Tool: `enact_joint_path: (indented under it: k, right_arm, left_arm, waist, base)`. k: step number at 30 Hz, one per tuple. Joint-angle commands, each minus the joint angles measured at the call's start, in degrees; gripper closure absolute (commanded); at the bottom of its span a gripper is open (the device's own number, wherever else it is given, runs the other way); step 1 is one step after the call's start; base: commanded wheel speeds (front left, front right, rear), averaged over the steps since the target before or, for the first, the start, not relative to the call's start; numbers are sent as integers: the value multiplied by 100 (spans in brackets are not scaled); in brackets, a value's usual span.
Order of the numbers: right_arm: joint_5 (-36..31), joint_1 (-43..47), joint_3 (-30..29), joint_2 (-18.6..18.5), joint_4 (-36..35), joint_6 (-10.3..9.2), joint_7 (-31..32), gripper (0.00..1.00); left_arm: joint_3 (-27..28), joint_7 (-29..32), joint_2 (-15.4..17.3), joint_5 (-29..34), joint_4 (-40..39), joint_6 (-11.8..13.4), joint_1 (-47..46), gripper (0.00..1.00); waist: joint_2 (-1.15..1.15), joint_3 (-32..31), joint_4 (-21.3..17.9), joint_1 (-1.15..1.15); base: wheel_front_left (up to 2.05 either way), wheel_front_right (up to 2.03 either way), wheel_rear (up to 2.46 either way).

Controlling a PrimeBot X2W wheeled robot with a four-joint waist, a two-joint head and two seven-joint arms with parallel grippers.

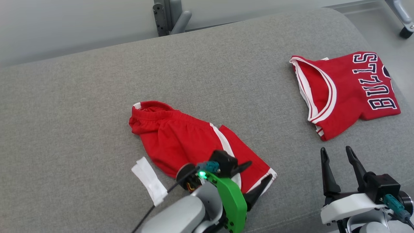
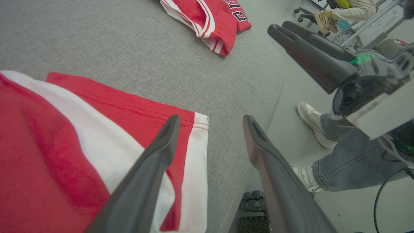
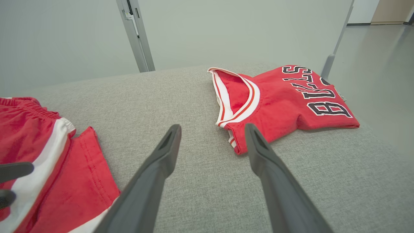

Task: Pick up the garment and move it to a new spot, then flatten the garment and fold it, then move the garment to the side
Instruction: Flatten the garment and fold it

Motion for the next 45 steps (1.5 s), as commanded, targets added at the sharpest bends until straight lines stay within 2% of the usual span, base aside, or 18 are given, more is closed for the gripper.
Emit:
enact_joint_path:
  k: [1, 6, 11, 12, 17, 24, 27, 33, 42, 43, 45]
  right_arm:
    - [27, -17, -10, -9, -4, -4, -15, 0]
    - [123, -30, 96, -7, 1, -4, -15, 0]
    - [241, -142, 255, -7, 60, -4, -15, 0]
    - [241, -142, 255, -7, 60, -4, -15, 0]
    - [404, -336, 412, -8, 135, -3, -15, 0]
    - [715, -444, 431, -4, 127, -3, -15, 0]
    - [821, -429, 469, -4, 163, -3, -15, 0]
    - [897, -490, 467, -6, 169, -3, -15, 0]
    - [888, -550, 359, -6, 188, -3, -15, 0]
    - [892, -558, 356, -7, 189, -3, -15, 0]
    - [904, -564, 350, -7, 182, -3, -15, 0]
  left_arm:
    - [89, 138, 161, -43, -143, 33, -206, 0]
    - [404, 1006, 771, -151, -723, 230, -900, 0]
    - [548, 2183, 1349, -693, -697, -64, -1478, 0]
    - [548, 2183, 1349, -693, -697, -64, -1478, 0]
    - [631, 3186, 1902, -1425, -355, -245, -1766, 0]
    - [693, 3505, 2316, -1625, -159, -284, -2028, 0]
    - [564, 3461, 2500, -1443, -114, -289, -2076, 0]
    - [436, 3479, 2628, -1523, -61, -300, -2005, 0]
    - [152, 3783, 2863, -1857, -573, -303, -1893, 0]
    - [119, 3805, 2885, -1886, -610, -303, -1869, 5]
    - [58, 3812, 2926, -1932, -687, -303, -1836, 80]
  waist:
    - [0, -28, -34, 0]
    - [0, -17, -191, 0]
    - [0, 107, -489, 0]
    - [0, 107, -489, 0]
    - [0, 278, -900, 0]
    - [0, 577, -1247, 0]
    - [0, 655, -1320, 0]
    - [0, 714, -1318, 0]
    - [0, 720, -1132, 0]
    - [0, 721, -1116, 0]
    - [0, 727, -1086, 0]
  base:
    - [0, 0, 0]
    - [0, 0, 0]
    - [0, 0, 0]
    - [0, 0, 0]
    - [0, 0, 0]
    - [0, 0, 0]
    - [0, 0, 0]
    - [0, 0, 0]
    - [0, 0, 0]
    - [0, 0, 0]
    - [0, 0, 0]
